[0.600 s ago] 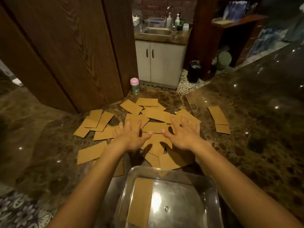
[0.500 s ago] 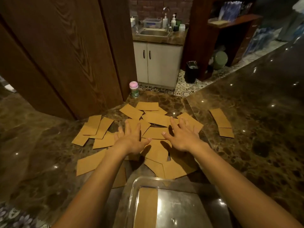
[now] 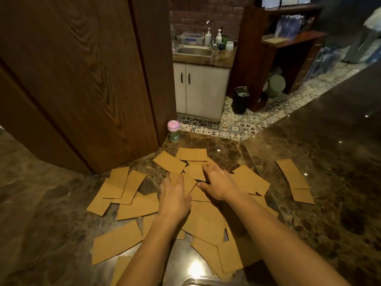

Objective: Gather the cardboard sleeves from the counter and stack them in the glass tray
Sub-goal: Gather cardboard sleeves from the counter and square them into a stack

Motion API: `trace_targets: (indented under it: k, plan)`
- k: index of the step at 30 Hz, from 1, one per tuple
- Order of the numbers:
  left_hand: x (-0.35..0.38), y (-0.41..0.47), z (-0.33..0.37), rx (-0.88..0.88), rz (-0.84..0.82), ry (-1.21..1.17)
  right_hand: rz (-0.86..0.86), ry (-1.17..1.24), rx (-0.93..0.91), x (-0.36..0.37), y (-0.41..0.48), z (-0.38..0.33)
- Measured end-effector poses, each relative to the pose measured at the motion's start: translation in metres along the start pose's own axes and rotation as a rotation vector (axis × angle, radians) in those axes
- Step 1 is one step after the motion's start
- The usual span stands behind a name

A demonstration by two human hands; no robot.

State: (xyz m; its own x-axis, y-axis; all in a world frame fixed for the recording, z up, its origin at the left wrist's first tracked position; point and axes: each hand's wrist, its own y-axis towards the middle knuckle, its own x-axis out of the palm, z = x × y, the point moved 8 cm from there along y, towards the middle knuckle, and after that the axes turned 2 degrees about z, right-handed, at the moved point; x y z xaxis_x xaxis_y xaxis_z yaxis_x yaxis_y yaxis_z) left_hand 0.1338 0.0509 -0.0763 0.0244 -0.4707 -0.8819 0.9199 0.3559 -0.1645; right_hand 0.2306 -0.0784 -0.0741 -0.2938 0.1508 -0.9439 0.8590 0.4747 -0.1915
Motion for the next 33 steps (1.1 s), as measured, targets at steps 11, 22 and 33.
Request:
trace_targets:
  k: [11, 22, 33]
  plan:
    - [-0.022, 0.009, -0.018, -0.195, 0.12, -0.301, 0.012, 0.19, 0.072, -0.004, 0.007, 0.021]
    - [-0.106, -0.039, -0.017, -0.17, 0.51, -0.67, 0.195, 1.183, 0.171, -0.048, -0.033, 0.041]
    - [-0.084, -0.085, 0.046, -0.179, 0.192, -1.433, 0.244, 1.59, 0.076, -0.083, -0.138, 0.012]
